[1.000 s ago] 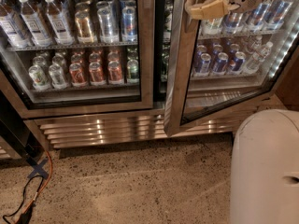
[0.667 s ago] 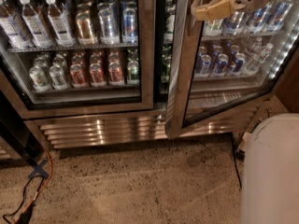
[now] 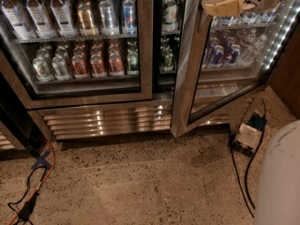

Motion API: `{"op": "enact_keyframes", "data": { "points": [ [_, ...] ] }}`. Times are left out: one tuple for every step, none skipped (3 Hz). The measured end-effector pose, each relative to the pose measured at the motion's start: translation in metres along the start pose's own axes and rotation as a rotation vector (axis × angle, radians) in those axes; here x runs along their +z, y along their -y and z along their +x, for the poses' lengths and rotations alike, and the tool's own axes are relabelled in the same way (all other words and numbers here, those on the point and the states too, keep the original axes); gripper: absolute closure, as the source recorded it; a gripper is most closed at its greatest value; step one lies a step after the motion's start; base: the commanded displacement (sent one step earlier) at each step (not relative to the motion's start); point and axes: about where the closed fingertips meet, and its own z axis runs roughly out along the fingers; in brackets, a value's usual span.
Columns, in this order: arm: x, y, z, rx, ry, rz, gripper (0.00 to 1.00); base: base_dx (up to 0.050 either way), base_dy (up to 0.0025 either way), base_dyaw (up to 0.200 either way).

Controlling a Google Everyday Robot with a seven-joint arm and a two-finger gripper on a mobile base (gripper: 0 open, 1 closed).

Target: Open right fridge door

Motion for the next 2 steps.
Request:
{"op": "enact_keyframes", "data": {
  "points": [
    [0.0000,0.0000,0.0000,0.000,0.000,0.000,1.00,0.000,0.00000,0.000],
    [0.0000,0.0000,0.0000,0.000,0.000,0.000,0.87,0.000,0.00000,0.000]
  ]
}}
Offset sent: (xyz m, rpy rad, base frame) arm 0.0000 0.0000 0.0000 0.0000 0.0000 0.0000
